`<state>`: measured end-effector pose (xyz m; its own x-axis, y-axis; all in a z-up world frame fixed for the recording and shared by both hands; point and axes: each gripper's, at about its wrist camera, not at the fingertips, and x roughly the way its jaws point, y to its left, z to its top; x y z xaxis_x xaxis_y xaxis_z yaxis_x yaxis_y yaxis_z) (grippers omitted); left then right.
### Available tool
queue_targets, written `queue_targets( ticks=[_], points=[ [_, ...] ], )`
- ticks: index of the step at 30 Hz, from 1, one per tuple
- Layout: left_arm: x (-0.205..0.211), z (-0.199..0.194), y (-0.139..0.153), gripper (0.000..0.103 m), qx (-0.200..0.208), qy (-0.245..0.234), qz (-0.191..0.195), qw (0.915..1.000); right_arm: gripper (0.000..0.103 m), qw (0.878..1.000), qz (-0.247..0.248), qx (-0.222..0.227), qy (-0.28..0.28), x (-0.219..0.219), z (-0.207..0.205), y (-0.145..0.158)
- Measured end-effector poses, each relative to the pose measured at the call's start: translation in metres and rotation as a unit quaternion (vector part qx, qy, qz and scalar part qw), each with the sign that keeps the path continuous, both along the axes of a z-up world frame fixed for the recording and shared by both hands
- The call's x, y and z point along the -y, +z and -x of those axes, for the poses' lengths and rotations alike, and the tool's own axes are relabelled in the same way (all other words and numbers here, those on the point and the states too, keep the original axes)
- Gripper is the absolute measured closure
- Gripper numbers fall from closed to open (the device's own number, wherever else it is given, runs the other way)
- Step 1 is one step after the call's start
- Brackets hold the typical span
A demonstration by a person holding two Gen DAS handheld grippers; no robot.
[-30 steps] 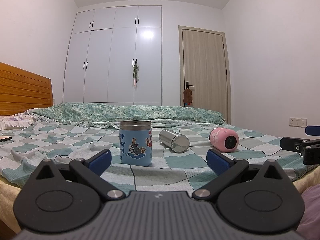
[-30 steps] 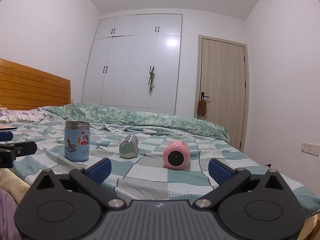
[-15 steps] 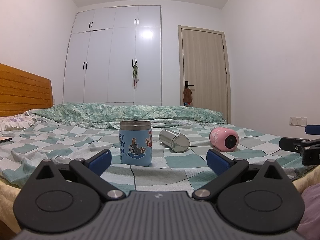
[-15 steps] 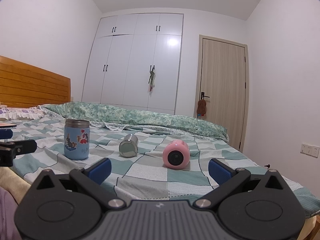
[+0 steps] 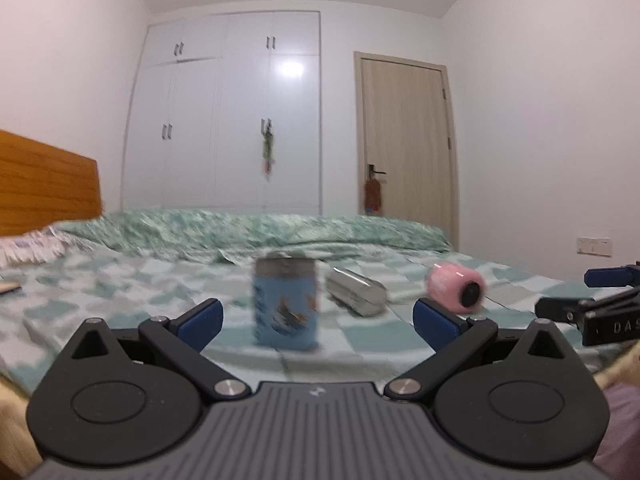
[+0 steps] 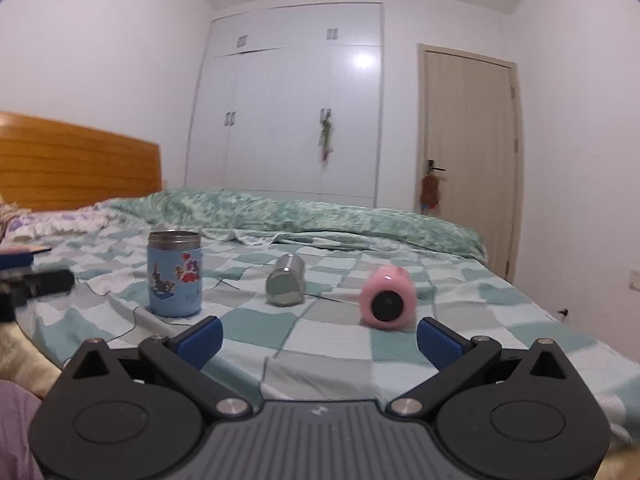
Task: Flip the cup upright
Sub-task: 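Reach the right tool to the lying silver tumbler and grasp its body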
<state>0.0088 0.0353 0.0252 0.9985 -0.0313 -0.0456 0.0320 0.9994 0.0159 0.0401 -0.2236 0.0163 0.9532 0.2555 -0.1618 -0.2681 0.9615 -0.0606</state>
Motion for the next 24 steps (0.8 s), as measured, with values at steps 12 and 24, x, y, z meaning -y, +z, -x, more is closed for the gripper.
queue_targets(
  ticks=[12,24],
  points=[
    [-0.090,-0.091,0.046,0.000,-0.024,0.003,-0.022,0.9995,0.000,0.997,0.025,-0.068,0.037,-0.064,-0.129,0.045],
    [-0.141,-0.211,0.032,0.000,-0.086,-0.036,-0.072,0.9930,0.000,0.982,0.045,-0.180,0.034,-0.107,-0.279,0.044]
  ],
)
